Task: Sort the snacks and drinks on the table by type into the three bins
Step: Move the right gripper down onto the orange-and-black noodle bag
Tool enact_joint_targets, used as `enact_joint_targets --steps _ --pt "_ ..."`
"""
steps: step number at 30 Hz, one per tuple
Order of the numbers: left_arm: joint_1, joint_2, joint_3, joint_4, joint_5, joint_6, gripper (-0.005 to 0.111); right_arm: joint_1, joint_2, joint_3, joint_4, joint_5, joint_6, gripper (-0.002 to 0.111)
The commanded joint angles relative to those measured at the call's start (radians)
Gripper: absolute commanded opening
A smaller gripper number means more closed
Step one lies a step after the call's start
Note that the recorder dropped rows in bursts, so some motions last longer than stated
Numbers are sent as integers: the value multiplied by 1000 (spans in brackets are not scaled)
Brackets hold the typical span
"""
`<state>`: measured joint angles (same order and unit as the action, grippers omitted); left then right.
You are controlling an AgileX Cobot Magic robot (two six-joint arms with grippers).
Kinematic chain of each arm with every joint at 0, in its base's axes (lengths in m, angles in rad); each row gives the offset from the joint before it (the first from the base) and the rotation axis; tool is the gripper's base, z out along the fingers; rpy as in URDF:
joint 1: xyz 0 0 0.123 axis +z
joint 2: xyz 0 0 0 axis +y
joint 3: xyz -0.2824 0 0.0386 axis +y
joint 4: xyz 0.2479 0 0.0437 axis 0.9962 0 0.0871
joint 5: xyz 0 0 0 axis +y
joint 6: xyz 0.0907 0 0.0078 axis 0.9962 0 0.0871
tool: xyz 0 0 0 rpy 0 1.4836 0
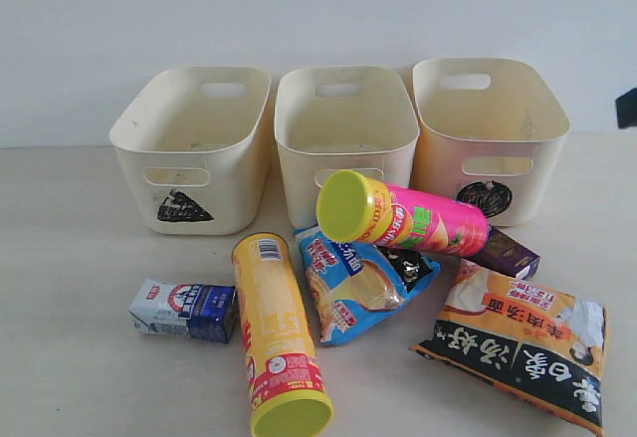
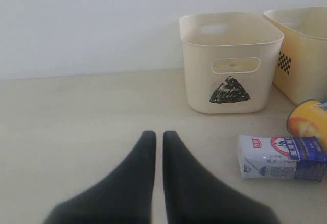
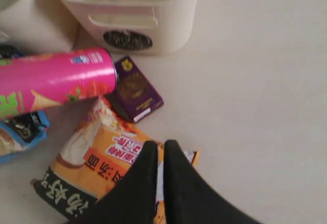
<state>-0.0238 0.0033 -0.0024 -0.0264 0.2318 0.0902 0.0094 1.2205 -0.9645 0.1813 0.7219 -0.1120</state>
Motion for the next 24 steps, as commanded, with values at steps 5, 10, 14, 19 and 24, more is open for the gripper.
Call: enact_joint_targets --steps 5,10,14,19,24 --pt "3 -3 2 0 -7 4 4 -3 168 0 87 -20 2 1" --pt "3 -3 2 0 -7 4 4 -99 218 97 376 -80 -136 1" --pt "3 -3 2 0 -7 4 4 -240 261 187 693 -17 -406 1" --pt "3 -3 2 0 -7 4 4 -382 351 249 822 101 -574 23" --pt "3 -3 2 0 -7 4 4 -389 400 279 827 34 -594 80"
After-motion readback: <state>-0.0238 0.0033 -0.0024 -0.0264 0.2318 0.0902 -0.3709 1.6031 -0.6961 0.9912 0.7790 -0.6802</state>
